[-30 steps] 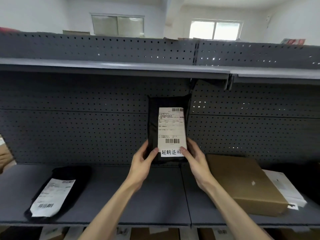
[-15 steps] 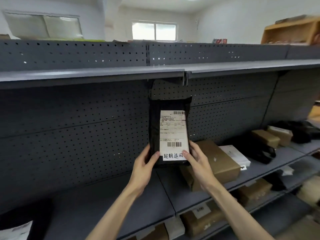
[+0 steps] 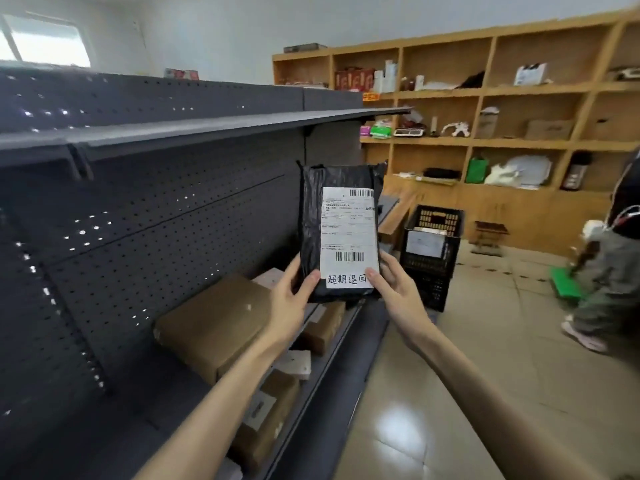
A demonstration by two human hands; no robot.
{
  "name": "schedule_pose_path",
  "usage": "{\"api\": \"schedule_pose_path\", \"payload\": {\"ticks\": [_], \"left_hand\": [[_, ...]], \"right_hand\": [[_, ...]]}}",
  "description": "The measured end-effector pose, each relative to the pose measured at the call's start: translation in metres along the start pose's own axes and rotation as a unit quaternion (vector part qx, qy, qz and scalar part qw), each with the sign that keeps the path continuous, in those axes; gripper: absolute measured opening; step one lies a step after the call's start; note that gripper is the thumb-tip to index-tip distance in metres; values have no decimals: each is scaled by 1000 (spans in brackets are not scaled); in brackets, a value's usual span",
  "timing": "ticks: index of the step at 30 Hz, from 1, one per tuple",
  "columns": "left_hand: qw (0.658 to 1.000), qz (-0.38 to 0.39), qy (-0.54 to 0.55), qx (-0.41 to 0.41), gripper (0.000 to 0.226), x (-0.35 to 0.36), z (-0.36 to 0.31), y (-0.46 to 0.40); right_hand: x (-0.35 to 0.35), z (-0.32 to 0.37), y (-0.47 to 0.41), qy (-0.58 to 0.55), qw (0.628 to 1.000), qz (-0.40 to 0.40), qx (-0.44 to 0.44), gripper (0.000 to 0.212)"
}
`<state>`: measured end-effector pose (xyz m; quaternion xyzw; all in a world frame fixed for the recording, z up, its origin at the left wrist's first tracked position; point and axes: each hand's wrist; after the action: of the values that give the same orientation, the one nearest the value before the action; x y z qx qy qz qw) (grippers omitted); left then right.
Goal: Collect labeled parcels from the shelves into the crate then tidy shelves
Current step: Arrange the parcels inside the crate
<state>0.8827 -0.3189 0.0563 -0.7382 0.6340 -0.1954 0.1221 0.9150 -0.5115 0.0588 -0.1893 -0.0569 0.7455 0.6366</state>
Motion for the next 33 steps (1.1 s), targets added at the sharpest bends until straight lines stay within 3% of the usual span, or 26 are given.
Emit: {"api": "schedule_pose_path", "payload": {"ticks": [4, 8, 14, 22, 33], "left_hand": [[996, 72, 50, 10, 43, 72, 11, -38], [988, 107, 109, 18, 44, 137, 19, -73], [977, 160, 140, 23, 49, 207, 43, -132], [971, 184, 148, 44, 42, 271, 77, -205], [972, 189, 138, 28, 42, 308, 148, -306]], "right_hand": [[-71, 1, -12, 15, 997, -75, 11, 49], [-132, 2, -30, 26, 992, -126, 5, 36], [-199, -12, -70, 51, 983, -179, -3, 41], [-257, -43, -138, 98, 978, -181, -16, 35], [-290, -101, -240, 110, 977, -181, -4, 32]]}}
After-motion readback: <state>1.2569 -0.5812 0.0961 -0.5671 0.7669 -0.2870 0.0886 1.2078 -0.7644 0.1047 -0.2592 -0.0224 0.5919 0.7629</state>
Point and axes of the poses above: each hand's wrist, its own y-axis away from the middle knuckle, its own x-axis out of the palm, z = x × y, and after that the axes turned 14 degrees about y, right-handed
